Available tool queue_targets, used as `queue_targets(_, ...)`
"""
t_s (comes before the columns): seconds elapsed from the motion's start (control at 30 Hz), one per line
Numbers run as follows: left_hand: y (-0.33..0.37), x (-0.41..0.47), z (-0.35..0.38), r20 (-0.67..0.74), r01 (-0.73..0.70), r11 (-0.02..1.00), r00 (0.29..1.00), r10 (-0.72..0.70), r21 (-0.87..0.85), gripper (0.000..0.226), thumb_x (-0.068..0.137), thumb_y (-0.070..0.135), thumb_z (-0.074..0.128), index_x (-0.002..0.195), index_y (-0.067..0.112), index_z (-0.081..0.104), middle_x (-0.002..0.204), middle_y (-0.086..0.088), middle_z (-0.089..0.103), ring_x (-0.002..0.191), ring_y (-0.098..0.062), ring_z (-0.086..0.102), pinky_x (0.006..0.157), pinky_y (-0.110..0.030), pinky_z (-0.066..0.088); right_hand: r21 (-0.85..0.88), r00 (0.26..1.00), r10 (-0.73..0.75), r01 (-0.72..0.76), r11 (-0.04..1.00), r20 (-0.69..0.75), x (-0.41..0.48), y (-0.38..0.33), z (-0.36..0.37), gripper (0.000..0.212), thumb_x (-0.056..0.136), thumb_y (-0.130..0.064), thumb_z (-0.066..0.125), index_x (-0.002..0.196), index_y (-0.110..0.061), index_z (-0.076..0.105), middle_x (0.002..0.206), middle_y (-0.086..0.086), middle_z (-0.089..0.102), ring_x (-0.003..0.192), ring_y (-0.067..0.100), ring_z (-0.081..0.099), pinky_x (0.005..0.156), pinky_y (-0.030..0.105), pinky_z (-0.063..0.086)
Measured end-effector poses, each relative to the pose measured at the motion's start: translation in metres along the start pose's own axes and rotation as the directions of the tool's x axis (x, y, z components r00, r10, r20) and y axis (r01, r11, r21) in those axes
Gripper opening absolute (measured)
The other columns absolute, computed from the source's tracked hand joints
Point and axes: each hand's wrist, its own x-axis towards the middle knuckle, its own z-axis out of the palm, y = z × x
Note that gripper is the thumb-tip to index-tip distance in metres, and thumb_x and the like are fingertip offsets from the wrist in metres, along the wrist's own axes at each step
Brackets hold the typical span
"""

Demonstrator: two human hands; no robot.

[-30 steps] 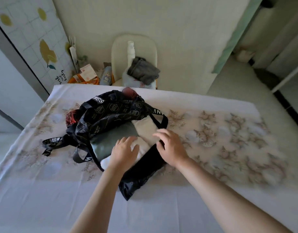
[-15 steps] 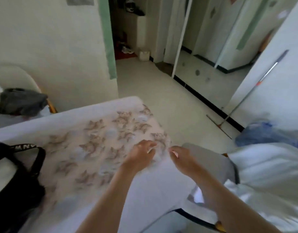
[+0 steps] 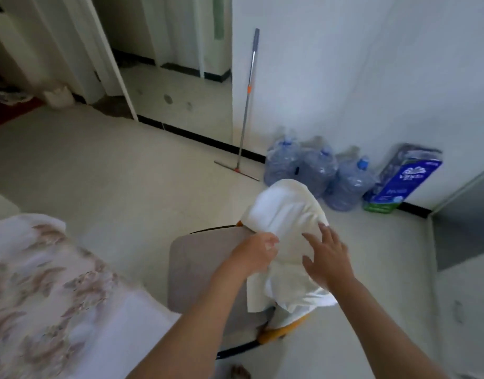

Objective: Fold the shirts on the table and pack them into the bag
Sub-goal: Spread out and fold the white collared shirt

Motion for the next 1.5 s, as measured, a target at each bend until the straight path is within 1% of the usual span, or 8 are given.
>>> queue_targets(0.2, 0.038, 0.051, 0.089, 0.302, -0.188, 0.962, 0.946, 0.122, 0.198, 0.048, 0.082, 0.037, 0.070, 0.127, 0.024, 0.060, 0.132, 0.001, 0.056, 0.119, -0.018, 0.054, 0.103, -0.033, 0.043, 0.365, 0.994, 0.047, -0.080, 0.928, 0.099, -0.015, 0.075, 0.035, 0.039, 0.082, -0.024, 0.076, 0.118, -0.038, 0.069, 0.160, -0.004, 0.027, 0.134, 0.025, 0.045, 0.100, 0.034, 0.046)
queue_targets(0.43, 0.020, 0.056, 0.122, 0.126, -0.206, 0.964, 0.974, 0.186, 0.166, 0.029, 0.075, 0.051, 0.077, 0.087, 0.027, 0.067, 0.108, 0.013, 0.047, 0.090, -0.009, 0.057, 0.081, -0.026, 0.047, 0.404, 0.989, 0.145, -0.133, 0.905, 0.000, 0.003, 0.077, 0.026, 0.018, 0.096, -0.038, 0.060, 0.103, -0.032, 0.076, 0.145, -0.013, 0.047, 0.115, 0.013, 0.057, 0.087, 0.029, 0.047)
queue_targets(0.53, 0.018, 0.044, 0.127, 0.197, -0.225, 0.926, 0.966, 0.170, 0.304, 0.060, 0.055, 0.072, 0.067, 0.097, 0.031, 0.055, 0.114, 0.011, 0.040, 0.104, -0.010, 0.042, 0.085, -0.030, 0.045, 0.448, 0.988, 0.140, -0.154, 0.881, 0.064, 0.001, 0.078, 0.026, 0.016, 0.097, -0.039, 0.059, 0.104, -0.038, 0.072, 0.146, -0.019, 0.041, 0.108, 0.012, 0.060, 0.089, 0.031, 0.048)
queue_targets(0.63, 0.014, 0.033, 0.147, 0.142, -0.263, 0.895, 0.964, 0.226, 0.360, 0.045, 0.074, 0.045, 0.068, 0.111, 0.025, 0.053, 0.117, 0.003, 0.041, 0.106, -0.020, 0.048, 0.081, -0.035, 0.048, 0.489, 0.987, 0.127, -0.158, 0.858, 0.095, -0.003, 0.074, 0.031, 0.019, 0.095, -0.030, 0.059, 0.107, -0.043, 0.068, 0.148, -0.023, 0.035, 0.110, 0.012, 0.059, 0.090, 0.033, 0.050)
queue_targets(0.8, 0.012, 0.046, 0.130, 0.138, -0.233, 0.946, 0.969, 0.205, 0.228, 0.022, 0.096, 0.014, 0.047, 0.109, 0.011, 0.065, 0.113, -0.004, 0.060, 0.102, -0.025, 0.059, 0.082, -0.031, 0.045, 0.482, 0.993, 0.090, -0.114, 0.868, 0.073, -0.013, 0.074, 0.035, 0.042, 0.087, -0.026, 0.062, 0.125, -0.042, 0.062, 0.159, -0.012, 0.023, 0.139, 0.017, 0.033, 0.107, 0.036, 0.040)
queue_targets(1.0, 0.024, 0.055, 0.071, 0.219, -0.153, 0.973, 0.969, 0.114, 0.171, 0.028, 0.101, 0.016, 0.038, 0.121, 0.014, 0.056, 0.116, -0.006, 0.063, 0.108, -0.025, 0.058, 0.093, -0.035, 0.047, 0.272, 0.997, -0.030, 0.009, 0.962, 0.072, -0.010, 0.052, 0.027, 0.103, 0.063, -0.078, 0.058, 0.152, -0.048, 0.018, 0.164, -0.004, -0.016, 0.151, 0.018, -0.018, 0.122, 0.046, -0.006)
queue_targets(1.23, 0.074, 0.058, -0.012, -0.014, -0.203, 0.979, 0.979, 0.203, 0.036, 0.024, 0.102, 0.021, 0.038, 0.113, 0.016, 0.058, 0.100, 0.001, 0.061, 0.092, -0.018, 0.052, 0.073, -0.027, 0.036, 0.243, 0.945, 0.066, 0.014, 0.970, -0.319, 0.020, 0.036, -0.006, 0.044, 0.086, -0.021, 0.063, 0.128, -0.033, 0.058, 0.138, -0.003, 0.056, 0.118, 0.027, 0.058, 0.099, 0.046, 0.038)
queue_targets(1.5, 0.064, 0.057, -0.031, 0.068, -0.206, 0.906, 0.979, 0.194, 0.371, 0.062, 0.075, 0.052, 0.072, 0.126, 0.035, 0.042, 0.113, 0.007, 0.059, 0.097, -0.021, 0.058, 0.081, -0.036, 0.049, 0.249, 0.968, 0.060, 0.003, 0.969, -0.246, 0.049, 0.019, -0.054, 0.027, 0.099, -0.023, 0.043, 0.115, -0.020, 0.065, 0.102, 0.008, 0.072, 0.093, 0.034, 0.063, 0.079, 0.038, 0.047)
